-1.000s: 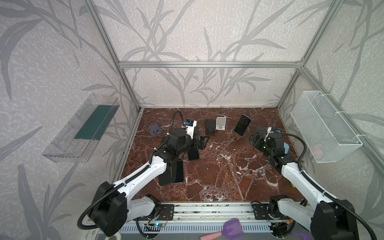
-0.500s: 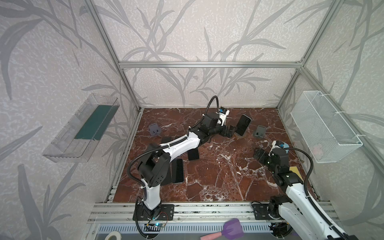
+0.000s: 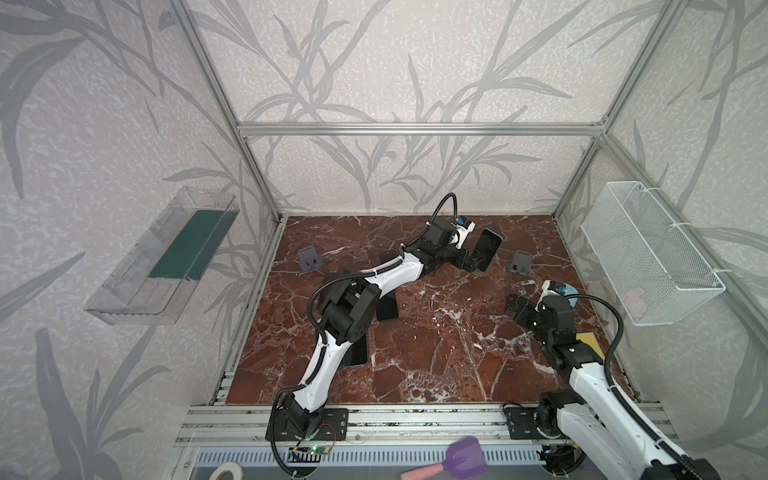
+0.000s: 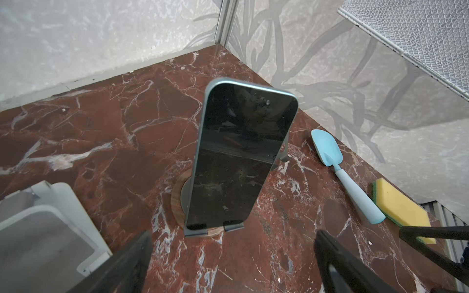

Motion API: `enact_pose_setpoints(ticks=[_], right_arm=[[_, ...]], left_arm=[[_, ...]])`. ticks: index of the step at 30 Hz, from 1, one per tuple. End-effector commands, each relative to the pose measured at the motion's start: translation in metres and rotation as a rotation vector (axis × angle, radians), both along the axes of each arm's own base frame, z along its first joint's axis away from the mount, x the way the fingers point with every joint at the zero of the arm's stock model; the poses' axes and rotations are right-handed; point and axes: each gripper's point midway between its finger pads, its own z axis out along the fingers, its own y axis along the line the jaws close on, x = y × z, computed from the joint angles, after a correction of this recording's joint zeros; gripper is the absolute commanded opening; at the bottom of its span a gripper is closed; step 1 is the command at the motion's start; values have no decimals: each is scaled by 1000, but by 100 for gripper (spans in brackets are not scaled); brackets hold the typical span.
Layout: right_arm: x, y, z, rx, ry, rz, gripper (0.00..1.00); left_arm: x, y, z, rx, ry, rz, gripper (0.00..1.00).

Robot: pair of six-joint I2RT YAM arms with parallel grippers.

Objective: Remove the phone from the phone stand
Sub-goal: 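Reach the left gripper across to the phone on the wooden round stand, then close the left gripper around the phone's sides on the stand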

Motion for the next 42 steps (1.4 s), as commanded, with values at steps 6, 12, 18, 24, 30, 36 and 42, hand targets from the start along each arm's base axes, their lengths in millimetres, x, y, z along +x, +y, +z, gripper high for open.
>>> enact_pose_setpoints(ticks=[6, 12, 18, 24, 30, 36, 42], right_arm=[[2, 4, -3, 26, -12, 15, 98], [2, 6, -1, 35, -20, 23, 99], [1, 6, -1, 41, -23, 19, 99], [-1, 5, 1, 48, -39, 12, 99], [-2, 6, 2, 60, -49, 10, 99], [-4, 6, 6, 73, -75, 6, 99], [-3, 8, 3, 84, -73, 12, 99]], left_arm=[[13, -23, 9, 21, -115, -26, 99], [16, -26, 7, 47, -170, 1, 99], [10, -39, -2, 55, -132, -60, 99], [6, -44, -20, 105, -107, -84, 99], [8, -43, -25, 110, -93, -65, 99], [4, -47, -38, 134, -70, -98, 99], [5, -50, -46, 148, -60, -117, 99]])
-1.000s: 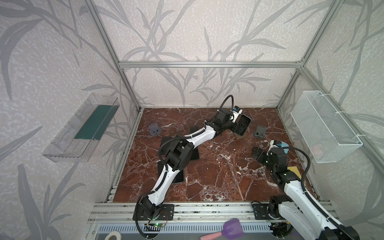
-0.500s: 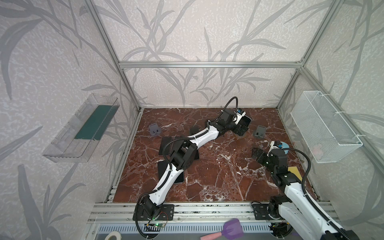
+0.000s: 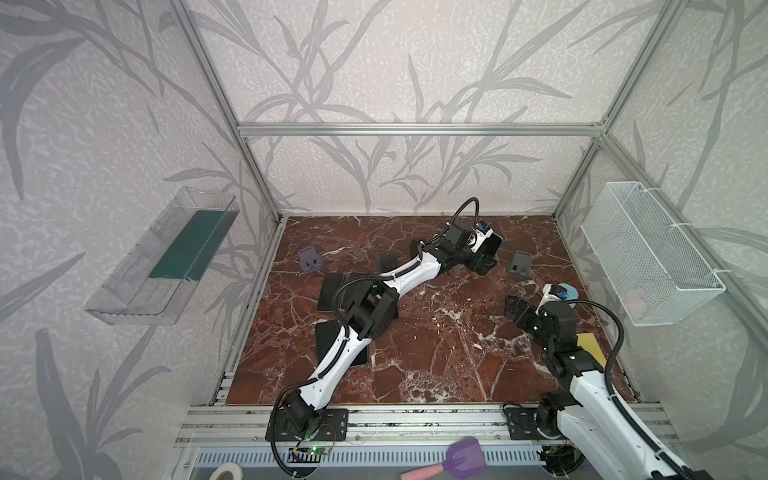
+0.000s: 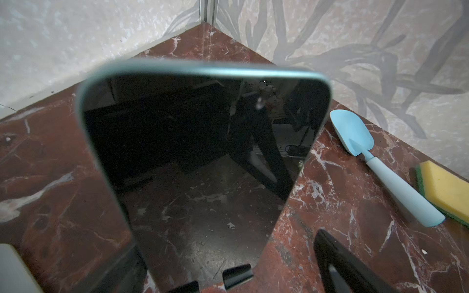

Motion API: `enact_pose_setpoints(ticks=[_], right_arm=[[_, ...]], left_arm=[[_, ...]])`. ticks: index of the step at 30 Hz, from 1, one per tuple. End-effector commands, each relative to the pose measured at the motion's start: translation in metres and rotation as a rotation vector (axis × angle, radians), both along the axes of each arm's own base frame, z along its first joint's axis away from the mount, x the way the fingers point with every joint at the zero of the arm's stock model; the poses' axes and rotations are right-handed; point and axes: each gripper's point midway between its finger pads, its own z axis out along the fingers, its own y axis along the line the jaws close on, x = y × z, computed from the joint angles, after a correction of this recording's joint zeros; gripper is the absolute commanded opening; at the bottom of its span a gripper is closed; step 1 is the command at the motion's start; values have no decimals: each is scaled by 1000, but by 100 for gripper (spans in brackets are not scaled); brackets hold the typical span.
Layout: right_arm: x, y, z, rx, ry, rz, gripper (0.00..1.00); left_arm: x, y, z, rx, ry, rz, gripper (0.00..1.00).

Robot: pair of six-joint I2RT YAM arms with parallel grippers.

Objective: Remove the phone from the phone stand
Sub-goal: 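Close the left gripper around the phone's sides on the stand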

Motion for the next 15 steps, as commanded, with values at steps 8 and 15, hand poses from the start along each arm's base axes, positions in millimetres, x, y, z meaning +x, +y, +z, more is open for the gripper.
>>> enact_pose_setpoints(ticks=[8, 15], right_arm=[[3, 3, -2, 20, -10, 9, 99], [4, 4, -1, 24, -28, 15, 99]], left_arm=[[-3, -7, -10, 18, -4, -39, 99], [5, -8, -11, 11, -31, -18, 99]])
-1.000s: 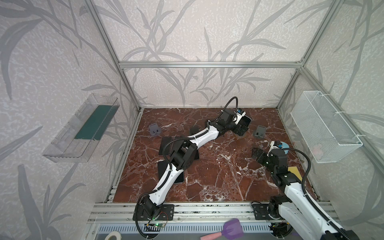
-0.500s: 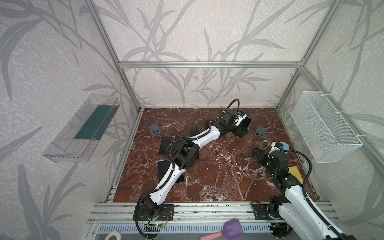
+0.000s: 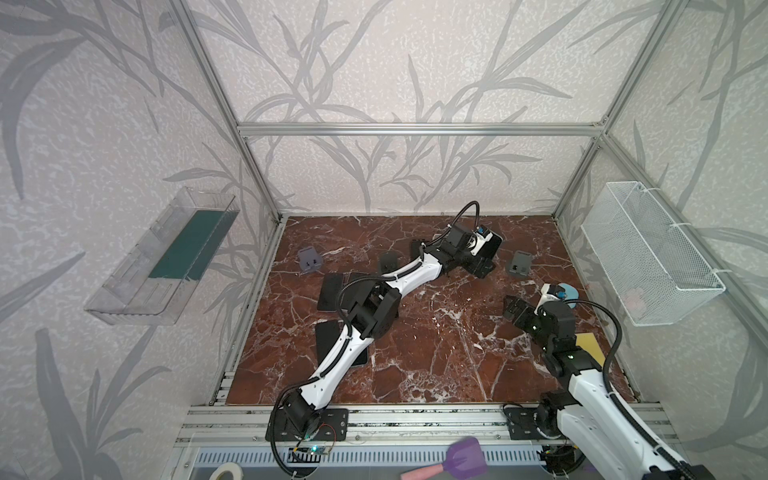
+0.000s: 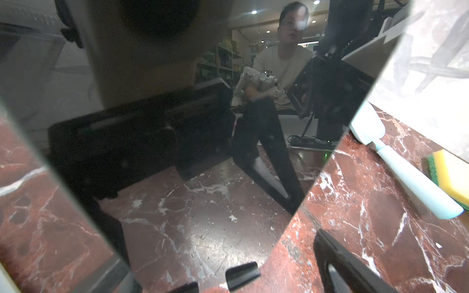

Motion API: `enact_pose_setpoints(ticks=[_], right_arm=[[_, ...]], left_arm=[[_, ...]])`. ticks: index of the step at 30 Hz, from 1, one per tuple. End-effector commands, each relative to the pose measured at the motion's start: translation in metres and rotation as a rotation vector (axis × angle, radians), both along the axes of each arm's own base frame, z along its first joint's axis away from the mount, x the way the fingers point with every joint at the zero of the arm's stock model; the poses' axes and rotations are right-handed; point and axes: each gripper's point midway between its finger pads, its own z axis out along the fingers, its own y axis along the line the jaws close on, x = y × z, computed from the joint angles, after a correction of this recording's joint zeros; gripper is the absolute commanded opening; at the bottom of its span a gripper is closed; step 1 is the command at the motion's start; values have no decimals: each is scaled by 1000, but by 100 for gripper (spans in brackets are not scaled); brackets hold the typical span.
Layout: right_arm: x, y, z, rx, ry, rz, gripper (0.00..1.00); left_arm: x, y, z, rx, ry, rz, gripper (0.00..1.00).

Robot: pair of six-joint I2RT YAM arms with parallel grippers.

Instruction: Remove the phone from the phone stand

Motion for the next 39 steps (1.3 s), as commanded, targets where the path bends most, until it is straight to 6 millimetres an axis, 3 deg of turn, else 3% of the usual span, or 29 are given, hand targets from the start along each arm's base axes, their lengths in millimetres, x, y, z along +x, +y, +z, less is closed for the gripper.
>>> enact_pose_setpoints(ticks=[1, 27, 39], right_arm=[[2, 1, 4, 9, -27, 3, 99], [4, 1, -1, 9, -15, 4, 99], [5, 2, -2, 13, -15, 9, 99]], left_arm=[[5, -6, 3, -8, -47, -12, 99], [24, -9, 6, -49, -127, 70, 85], [26, -11, 1, -38, -149, 79, 87]])
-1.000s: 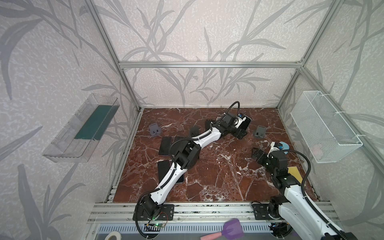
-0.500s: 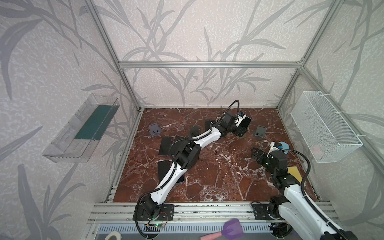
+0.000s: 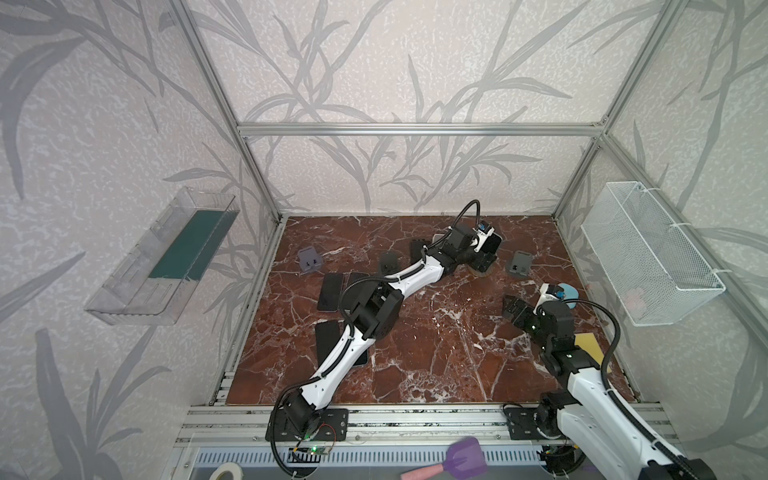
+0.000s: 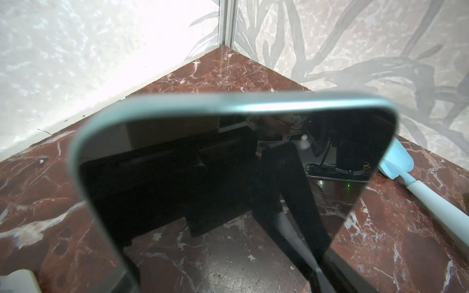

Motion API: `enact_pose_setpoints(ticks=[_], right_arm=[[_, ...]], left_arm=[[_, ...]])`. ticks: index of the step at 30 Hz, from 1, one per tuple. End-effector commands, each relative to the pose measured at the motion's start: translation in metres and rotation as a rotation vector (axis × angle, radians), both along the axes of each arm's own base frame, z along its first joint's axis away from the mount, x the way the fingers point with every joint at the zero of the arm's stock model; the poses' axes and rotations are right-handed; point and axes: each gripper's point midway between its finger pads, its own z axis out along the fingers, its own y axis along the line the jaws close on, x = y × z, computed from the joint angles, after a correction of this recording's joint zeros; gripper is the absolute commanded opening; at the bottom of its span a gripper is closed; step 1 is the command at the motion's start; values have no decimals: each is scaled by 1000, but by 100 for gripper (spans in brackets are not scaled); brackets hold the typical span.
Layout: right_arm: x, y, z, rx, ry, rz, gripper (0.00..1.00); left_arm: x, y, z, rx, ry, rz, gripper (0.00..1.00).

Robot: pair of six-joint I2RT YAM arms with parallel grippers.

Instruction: Remove the phone from the phone stand

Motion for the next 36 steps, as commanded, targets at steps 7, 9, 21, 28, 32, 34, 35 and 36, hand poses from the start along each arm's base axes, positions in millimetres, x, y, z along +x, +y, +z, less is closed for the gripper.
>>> enact_pose_setpoints(ticks=[7, 9, 21, 28, 32, 34, 35, 36], right_arm=[[2, 2, -1, 39, -13, -7, 99], [2, 2, 0, 38, -14, -6, 99], [2, 2, -1, 40, -14, -6, 99], [2, 2, 1, 42, -18, -5, 99], [2, 2, 0, 43, -19, -6, 98], [2, 3, 0, 43, -20, -4, 98], [2, 3, 0, 44, -21, -3, 98], [2, 3, -1, 45, -21, -2, 98]], left_arm=[[1, -5, -13, 19, -15, -6, 91], [1, -5, -12, 19, -15, -9, 88], [-1, -5, -7, 24, -10, -12, 74], [-6, -3, 21, 21, -51, 3, 68], [-8, -4, 34, 11, -73, 1, 66], [-8, -3, 35, 14, -75, 1, 66], [-9, -2, 36, 13, -76, -1, 66], [-9, -2, 37, 15, -77, -1, 66]])
